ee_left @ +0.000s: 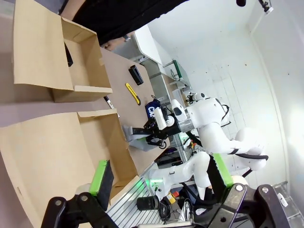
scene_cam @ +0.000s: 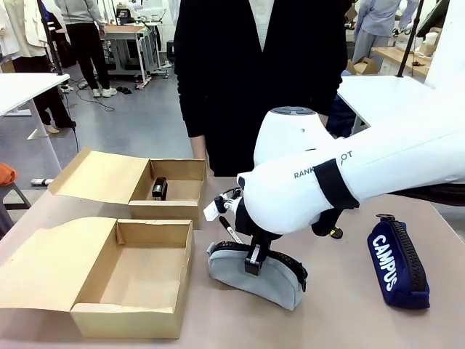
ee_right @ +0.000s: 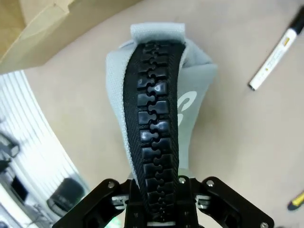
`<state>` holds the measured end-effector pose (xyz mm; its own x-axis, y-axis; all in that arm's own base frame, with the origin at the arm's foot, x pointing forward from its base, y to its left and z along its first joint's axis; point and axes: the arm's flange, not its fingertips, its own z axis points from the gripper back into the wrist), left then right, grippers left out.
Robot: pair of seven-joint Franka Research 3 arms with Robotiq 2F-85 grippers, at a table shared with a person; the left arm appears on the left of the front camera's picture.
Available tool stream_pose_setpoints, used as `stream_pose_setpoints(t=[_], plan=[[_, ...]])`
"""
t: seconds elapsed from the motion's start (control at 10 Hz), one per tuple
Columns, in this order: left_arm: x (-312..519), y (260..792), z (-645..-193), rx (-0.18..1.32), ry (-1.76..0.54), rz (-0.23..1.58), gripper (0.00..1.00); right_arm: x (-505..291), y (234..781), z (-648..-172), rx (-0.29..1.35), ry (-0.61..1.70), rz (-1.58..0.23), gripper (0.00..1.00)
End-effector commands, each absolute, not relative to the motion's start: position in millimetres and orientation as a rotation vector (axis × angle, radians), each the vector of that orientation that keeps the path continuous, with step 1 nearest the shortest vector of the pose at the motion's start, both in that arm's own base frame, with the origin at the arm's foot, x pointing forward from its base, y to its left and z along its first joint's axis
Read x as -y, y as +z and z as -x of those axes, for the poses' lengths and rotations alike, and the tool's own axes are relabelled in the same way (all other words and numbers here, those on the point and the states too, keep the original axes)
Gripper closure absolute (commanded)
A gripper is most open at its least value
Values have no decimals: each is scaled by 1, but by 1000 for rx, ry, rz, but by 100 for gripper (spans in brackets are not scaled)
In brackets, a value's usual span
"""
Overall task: Place items inside the box.
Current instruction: Pick up a Pencil pouch or Stapler and place it inside the Mailer Box closest to the robot.
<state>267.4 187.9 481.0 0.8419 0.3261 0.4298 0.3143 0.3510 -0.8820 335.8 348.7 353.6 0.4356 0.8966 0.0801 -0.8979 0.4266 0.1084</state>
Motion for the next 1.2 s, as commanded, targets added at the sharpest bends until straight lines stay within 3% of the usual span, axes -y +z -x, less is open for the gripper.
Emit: stream_pose_setpoints(t=[0.0,0.2,0.3,0.4,0.6,0.7,0.8,0.9,1.1], plan=[[-188,483,-267,632,-8,1246,0,-339,420,-315,10,874,-116,100],[-188,483,-267,632,-8,1246,0,-318,484,-279,125,713,-203,100],[-188,483,-267,632,-8,1246,0,-306,487,-268,165,652,-193,100],[-188,483,-267,632,-8,1246,0,-330,459,-300,72,811,-179,100],[-188,483,-267,632,-8,1246,0,-330,459,-300,72,811,-179,100],[-188,483,-267,632,-8,1246,0,-319,485,-280,101,747,-189,91],[-188,483,-267,632,-8,1246,0,-326,488,-277,149,666,-346,91],[-188,483,-267,632,-8,1246,0,-344,495,-277,175,425,-301,91],[-188,483,-267,632,-8,1246,0,-397,507,-270,222,261,-315,91]])
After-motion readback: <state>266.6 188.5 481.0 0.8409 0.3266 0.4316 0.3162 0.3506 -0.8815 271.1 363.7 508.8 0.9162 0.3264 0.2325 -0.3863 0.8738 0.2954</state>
